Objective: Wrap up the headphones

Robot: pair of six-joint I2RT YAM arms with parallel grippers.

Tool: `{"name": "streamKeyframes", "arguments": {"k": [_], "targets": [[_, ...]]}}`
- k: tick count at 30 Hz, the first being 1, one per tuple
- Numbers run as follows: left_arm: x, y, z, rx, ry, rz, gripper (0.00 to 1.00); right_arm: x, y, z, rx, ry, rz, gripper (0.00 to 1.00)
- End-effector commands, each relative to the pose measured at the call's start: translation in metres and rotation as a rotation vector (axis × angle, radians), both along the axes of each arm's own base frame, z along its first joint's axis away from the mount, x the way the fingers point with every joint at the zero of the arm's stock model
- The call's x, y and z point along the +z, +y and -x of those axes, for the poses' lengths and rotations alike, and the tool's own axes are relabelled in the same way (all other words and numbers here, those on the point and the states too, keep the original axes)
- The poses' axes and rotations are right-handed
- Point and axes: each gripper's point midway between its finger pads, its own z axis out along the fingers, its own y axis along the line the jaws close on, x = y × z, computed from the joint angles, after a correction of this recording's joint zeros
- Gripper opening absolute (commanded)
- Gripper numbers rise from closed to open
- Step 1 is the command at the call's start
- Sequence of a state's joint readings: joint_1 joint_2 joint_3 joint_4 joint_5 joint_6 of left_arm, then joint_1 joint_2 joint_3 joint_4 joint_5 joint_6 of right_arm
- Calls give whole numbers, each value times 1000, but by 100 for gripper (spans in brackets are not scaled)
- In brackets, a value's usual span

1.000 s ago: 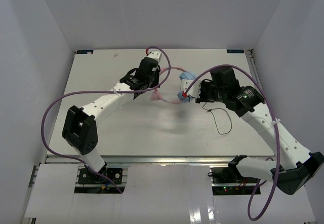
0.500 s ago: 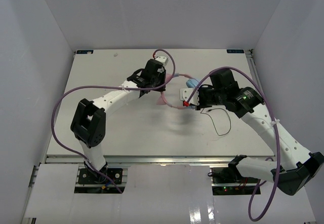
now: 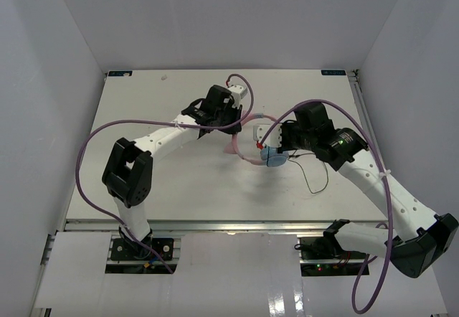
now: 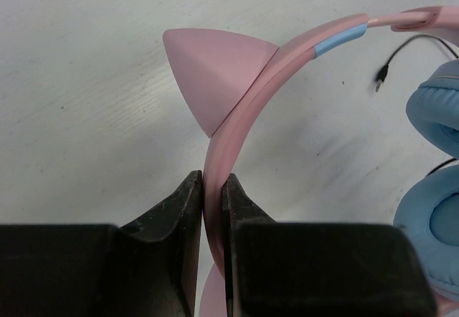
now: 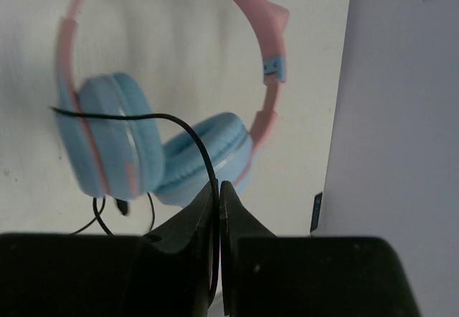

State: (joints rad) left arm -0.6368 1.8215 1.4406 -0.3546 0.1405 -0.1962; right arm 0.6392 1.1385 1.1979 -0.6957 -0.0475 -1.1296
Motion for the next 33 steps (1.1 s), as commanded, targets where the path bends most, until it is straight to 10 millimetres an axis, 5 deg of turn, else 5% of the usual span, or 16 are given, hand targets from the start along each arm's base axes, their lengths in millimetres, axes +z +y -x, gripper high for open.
{"name": "streamKeyframes", "arguments": {"k": [1,12,22,33], "targets": [[43,-16,36,-264,-87,110,0,29,-12,-24,-71,-171,29,9],[51,-27,88,-531,-71,222,0,-1,-7,-16,-9,-78,13,12],[71,-33,103,-572,-69,316,0,-17,5,0,28,118,-172,12],[98,-34,98,-517,-119,399,0,-11,-15,-4,-36,252,-385,19]]}}
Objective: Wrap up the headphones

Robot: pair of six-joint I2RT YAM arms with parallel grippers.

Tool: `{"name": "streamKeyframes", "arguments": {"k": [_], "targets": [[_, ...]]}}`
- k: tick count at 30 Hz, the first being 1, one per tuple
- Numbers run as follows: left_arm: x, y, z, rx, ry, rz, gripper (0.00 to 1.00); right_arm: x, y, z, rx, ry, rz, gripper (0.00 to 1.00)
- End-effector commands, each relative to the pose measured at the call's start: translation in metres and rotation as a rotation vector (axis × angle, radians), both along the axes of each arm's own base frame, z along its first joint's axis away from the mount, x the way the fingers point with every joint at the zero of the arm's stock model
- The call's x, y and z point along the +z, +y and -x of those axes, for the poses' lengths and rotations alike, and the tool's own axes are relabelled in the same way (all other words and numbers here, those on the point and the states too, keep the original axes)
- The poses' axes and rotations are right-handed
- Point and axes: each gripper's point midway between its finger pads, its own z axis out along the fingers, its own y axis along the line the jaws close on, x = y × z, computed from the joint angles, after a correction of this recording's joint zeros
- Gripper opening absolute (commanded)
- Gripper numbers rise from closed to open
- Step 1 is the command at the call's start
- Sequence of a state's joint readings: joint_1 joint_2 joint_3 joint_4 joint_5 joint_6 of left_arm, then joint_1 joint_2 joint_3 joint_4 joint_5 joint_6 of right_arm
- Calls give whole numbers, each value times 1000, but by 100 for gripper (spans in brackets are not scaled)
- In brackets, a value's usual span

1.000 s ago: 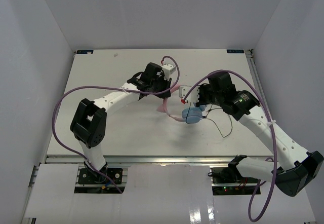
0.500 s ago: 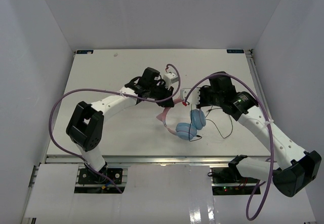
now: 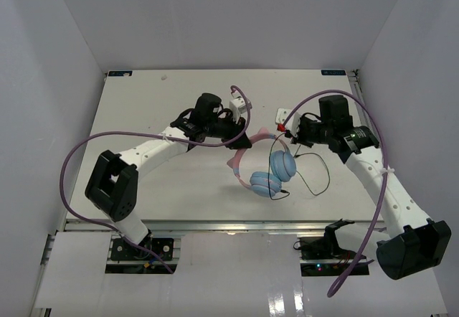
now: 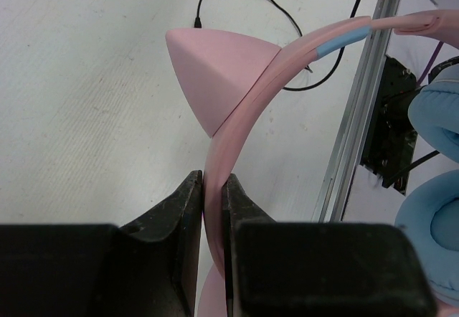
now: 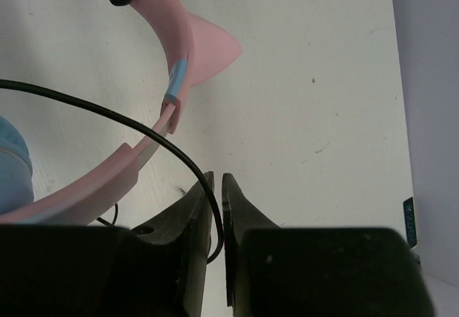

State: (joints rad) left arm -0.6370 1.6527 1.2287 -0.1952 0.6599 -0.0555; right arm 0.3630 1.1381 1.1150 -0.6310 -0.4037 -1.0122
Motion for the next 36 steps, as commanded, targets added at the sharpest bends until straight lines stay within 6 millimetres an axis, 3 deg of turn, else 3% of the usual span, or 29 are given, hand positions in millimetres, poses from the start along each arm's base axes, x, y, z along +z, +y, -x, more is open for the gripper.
{"name": "streamKeyframes", "arguments": {"k": [1,10,15,20,22,29,36], "targets": [[67,-6,7,-1,-69,173,0,13,8,8,33,56,-160,21],[115,-1,-9,151,-80,248,0,21,18,20,109,195,-372,38],[140,18,-20,312,-96,242,0,25,34,18,186,273,-510,54],[168,38,-22,427,-128,253,0,33,50,15,257,366,-639,63],[177,43,-21,447,-140,267,0,38,54,9,291,322,-678,69],[210,52,-21,537,-109,345,0,31,63,10,336,450,-774,76],[246,56,-21,601,-61,483,0,25,72,16,417,458,-827,78]]}}
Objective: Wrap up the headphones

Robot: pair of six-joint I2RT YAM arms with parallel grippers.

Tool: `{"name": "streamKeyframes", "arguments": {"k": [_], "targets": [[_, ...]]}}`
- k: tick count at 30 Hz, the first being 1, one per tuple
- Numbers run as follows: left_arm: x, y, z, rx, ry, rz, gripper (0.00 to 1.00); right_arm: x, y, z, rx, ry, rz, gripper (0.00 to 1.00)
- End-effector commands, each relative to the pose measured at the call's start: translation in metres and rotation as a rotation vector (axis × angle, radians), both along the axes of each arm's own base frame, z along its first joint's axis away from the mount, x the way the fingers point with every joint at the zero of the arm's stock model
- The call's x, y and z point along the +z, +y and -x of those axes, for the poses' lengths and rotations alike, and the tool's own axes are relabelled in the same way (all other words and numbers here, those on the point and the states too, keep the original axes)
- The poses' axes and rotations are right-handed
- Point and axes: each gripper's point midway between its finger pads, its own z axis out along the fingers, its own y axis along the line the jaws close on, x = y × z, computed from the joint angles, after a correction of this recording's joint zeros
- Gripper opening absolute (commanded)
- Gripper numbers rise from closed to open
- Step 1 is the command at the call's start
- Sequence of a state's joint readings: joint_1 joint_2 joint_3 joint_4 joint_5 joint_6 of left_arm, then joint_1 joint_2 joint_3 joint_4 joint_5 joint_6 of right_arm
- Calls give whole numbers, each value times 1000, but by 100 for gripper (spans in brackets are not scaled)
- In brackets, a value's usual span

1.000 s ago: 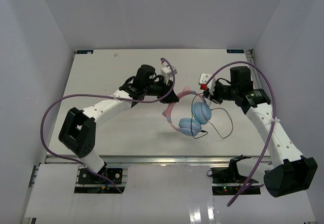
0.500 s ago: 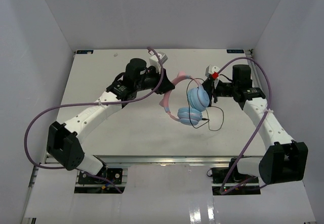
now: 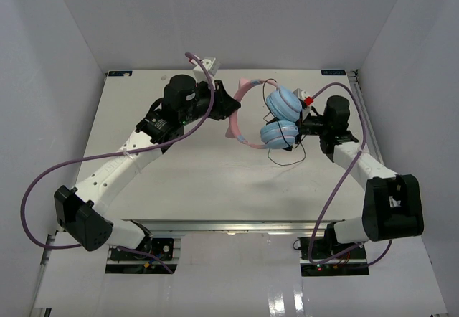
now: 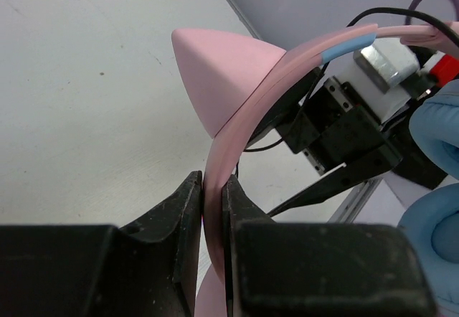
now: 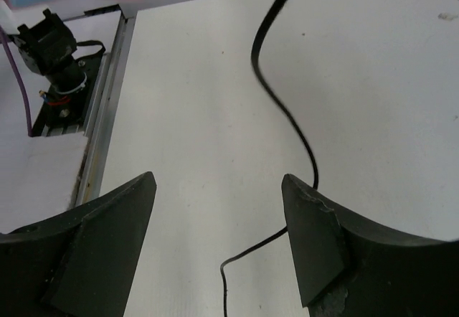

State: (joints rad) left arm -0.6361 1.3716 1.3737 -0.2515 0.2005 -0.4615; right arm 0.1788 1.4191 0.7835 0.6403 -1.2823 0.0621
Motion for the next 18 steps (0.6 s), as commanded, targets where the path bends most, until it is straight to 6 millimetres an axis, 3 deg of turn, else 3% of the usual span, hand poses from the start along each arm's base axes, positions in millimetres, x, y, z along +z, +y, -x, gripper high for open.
{"name": "streamKeyframes", "arguments": {"k": [1,3,6,9,12,15,16,17,18], "targets": [[84,8,12,38,-69,236,0,24,8,10,85,-61,-89,78],[92,8,14,33,-69,265,0,26,10,10,97,-49,-119,78],[106,11,16,48,-81,304,0,29,11,7,130,-33,-150,91],[117,19,16,76,-109,308,0,24,10,10,138,-48,-136,92],[115,27,14,118,-119,277,0,29,4,14,121,-45,-129,92],[109,35,9,163,-125,240,0,43,-3,7,46,-138,-121,93],[107,36,8,170,-126,230,0,43,-4,-7,-34,-82,-103,94],[104,36,6,174,-126,219,0,21,-7,-22,-151,51,-18,95],[102,37,5,180,-125,212,0,17,-3,-28,-182,-190,91,96]]}}
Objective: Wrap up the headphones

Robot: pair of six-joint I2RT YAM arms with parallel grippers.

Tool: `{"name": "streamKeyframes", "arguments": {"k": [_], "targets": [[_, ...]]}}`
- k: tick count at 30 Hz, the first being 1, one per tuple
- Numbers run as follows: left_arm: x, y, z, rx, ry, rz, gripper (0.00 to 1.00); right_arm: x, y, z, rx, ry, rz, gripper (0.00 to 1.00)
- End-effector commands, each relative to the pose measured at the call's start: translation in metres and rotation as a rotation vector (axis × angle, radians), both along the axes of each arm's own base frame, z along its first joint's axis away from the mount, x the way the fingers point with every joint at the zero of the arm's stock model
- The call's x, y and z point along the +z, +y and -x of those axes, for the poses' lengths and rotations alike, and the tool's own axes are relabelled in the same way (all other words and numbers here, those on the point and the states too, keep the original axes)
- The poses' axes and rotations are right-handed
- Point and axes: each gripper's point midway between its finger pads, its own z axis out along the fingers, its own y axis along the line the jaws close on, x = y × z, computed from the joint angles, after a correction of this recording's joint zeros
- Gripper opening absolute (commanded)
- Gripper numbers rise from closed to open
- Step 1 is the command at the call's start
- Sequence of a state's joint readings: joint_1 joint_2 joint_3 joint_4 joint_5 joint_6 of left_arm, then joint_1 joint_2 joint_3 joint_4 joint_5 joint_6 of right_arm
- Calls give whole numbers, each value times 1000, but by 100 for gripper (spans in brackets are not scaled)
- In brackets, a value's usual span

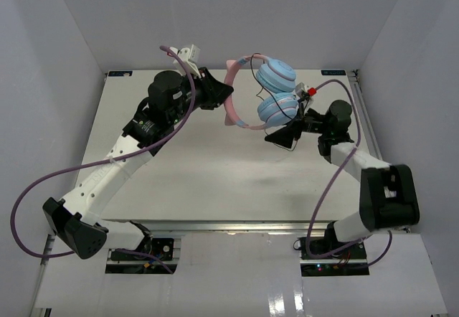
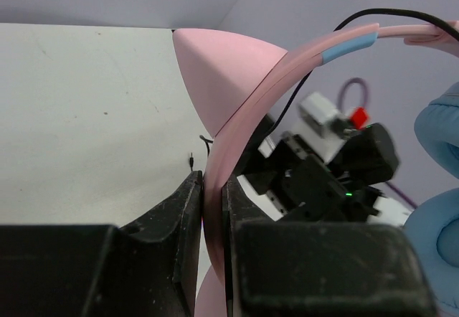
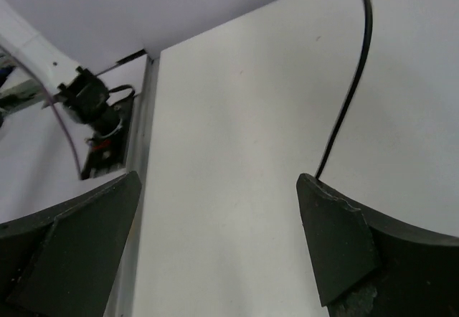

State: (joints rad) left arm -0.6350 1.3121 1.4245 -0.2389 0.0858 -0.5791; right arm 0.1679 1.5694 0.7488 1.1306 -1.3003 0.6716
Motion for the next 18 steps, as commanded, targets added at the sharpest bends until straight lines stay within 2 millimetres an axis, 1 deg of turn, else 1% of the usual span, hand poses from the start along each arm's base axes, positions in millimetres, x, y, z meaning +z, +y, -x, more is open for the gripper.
{"name": "streamKeyframes", "arguments": {"k": [1,3,4,6,8,11,14,16,18], "targets": [[47,18,6,56,-97,60,0,19,-6,-28,-208,-548,225,96],[46,17,5,56,-96,58,0,18,-9,-29,-239,-526,233,96],[45,17,4,59,-93,56,0,19,-16,-33,-300,-545,262,95],[46,17,5,59,-95,57,0,17,-20,-34,-356,-563,286,96],[47,17,6,54,-97,60,0,13,-25,-46,-429,-536,306,96],[50,16,8,42,-96,70,0,11,-25,-60,-498,-465,273,98],[54,15,10,34,-94,87,0,3,-12,-68,-474,-393,247,96],[57,15,12,31,-90,100,0,-11,-2,-71,-431,-350,252,96],[59,16,12,36,-87,114,0,-25,4,-69,-390,-304,244,98]]}}
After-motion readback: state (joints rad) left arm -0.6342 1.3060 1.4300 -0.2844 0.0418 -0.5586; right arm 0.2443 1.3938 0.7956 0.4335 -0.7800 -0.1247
